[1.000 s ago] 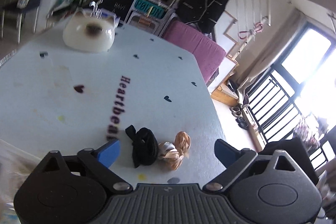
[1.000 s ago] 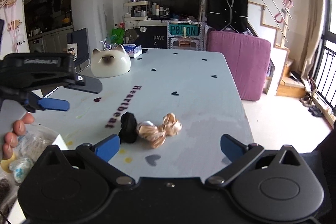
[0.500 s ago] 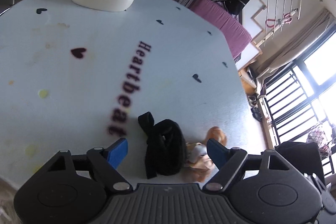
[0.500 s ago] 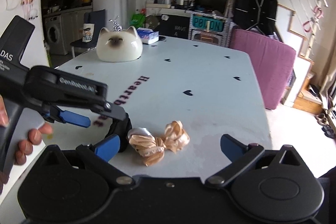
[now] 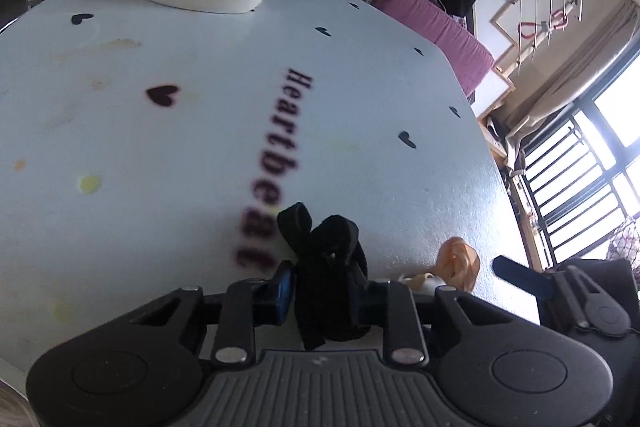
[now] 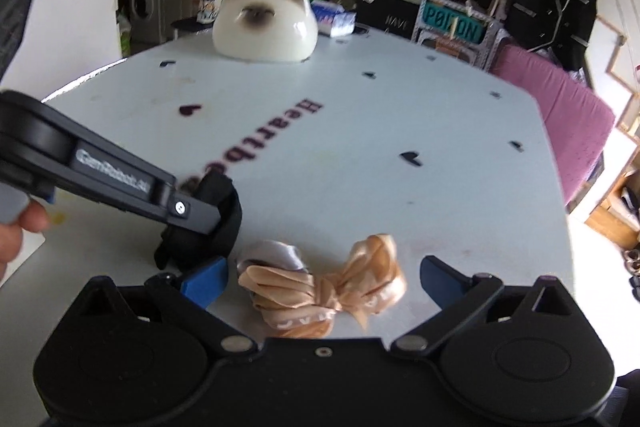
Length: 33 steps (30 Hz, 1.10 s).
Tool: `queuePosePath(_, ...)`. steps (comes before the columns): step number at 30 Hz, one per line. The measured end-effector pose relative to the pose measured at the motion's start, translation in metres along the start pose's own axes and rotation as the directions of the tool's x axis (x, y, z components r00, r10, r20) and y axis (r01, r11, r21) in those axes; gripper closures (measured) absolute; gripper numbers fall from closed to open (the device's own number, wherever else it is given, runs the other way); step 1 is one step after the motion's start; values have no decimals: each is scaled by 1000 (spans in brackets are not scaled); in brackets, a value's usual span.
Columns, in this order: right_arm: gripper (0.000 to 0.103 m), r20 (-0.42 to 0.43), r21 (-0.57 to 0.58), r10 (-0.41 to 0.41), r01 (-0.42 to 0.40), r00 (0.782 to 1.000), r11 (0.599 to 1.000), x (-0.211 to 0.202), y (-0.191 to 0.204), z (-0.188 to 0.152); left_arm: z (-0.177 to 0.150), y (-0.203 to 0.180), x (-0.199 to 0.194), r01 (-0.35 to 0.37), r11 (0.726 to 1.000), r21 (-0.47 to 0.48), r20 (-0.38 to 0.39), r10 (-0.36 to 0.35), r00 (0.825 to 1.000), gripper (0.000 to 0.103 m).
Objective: Organize soft objects
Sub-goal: 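Grasp the black fabric item with the left tool while the right tool grasps the peach ribbon bow, then carry the black item and peach bow over the white box with both tools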
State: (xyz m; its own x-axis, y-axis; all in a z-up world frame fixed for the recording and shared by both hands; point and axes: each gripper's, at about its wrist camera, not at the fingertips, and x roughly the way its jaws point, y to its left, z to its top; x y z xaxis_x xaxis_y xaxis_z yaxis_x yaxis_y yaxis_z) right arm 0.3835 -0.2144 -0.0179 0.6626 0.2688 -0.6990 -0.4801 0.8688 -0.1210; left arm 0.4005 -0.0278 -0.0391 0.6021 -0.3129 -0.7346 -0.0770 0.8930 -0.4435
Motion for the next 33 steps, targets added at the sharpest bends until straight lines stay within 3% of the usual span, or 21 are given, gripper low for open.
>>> queuePosePath(6,1,-41,42,14,-13,999,999,22,-3,6,-2,7,-4,16,1000,-1,6,-16,1000,77)
queuePosePath(11,16,-50,124,19,-13,999,992,27,-12,6,-1,8,-4,21,1000,1,3,-21,1000,78)
queuePosePath(16,55,-39,144,-21,26,999,989,19,-15,4,-2,5,-5,20,1000,11,1,-20,1000,80)
queuePosePath(25,76,-35,174,-21,26,999,984,1,-14,-8,-11,-2,-16,33,998,52,1,-33,999,82)
queuePosePath(33,80,-5,254,-40,40,999,966,-26,-6,-22,-23,-10,-37,48,993,105,9,-49,999,82)
